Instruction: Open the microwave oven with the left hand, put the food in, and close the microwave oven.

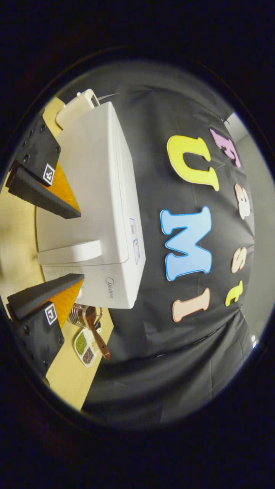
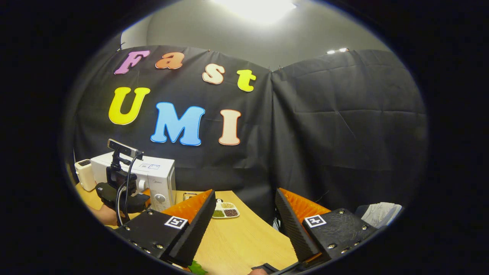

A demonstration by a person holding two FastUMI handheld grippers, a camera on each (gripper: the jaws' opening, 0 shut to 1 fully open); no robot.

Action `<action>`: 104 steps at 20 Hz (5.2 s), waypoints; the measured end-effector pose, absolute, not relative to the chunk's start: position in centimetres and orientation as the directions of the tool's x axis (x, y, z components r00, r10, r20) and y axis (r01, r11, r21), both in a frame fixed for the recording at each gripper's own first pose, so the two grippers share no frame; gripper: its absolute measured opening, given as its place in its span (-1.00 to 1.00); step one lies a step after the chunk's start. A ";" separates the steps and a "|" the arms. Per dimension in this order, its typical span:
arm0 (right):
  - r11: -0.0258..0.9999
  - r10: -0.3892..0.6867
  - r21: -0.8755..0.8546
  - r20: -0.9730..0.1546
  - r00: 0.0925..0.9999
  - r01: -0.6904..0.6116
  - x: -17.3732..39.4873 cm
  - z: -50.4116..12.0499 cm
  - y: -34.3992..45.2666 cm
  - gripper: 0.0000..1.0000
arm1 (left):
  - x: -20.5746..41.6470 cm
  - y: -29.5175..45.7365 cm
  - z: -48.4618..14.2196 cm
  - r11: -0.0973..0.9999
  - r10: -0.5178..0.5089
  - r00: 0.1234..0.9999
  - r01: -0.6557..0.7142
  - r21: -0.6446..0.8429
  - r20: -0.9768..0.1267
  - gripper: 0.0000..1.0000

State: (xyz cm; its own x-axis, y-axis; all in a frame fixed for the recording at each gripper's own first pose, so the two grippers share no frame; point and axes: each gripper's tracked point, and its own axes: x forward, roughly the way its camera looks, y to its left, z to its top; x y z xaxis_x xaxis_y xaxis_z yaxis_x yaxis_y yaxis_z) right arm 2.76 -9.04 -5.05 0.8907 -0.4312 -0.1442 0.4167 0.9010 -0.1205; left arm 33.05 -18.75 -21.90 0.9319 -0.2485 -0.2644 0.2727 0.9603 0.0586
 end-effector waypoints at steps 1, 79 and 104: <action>0.898 -0.438 -0.122 -0.147 0.887 0.423 2.7 -5.1 -9.1 0.91 | 33.3 -18.8 -22.4 0.959 -0.249 0.928 0.276 0.063 -0.278 0.93; 1.000 0.012 0.018 -0.104 0.994 -0.010 0.1 -2.6 15.5 0.91 | 7.9 16.7 -23.0 0.986 -0.142 0.920 0.163 0.026 -0.366 -0.72; 0.960 0.244 0.250 -0.508 0.826 -0.130 1.4 -15.1 7.0 0.92 | 1.2 15.8 2.9 0.992 0.118 0.991 -0.120 0.029 0.067 1.00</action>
State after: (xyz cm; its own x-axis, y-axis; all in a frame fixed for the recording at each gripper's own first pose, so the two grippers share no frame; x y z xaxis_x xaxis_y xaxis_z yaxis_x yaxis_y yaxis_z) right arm 1.38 7.00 -15.12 0.8260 0.2440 -0.5081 -0.1298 0.9596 0.2498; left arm 1.23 15.85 2.94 0.9907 0.1179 0.0675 -0.1201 0.9923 0.0288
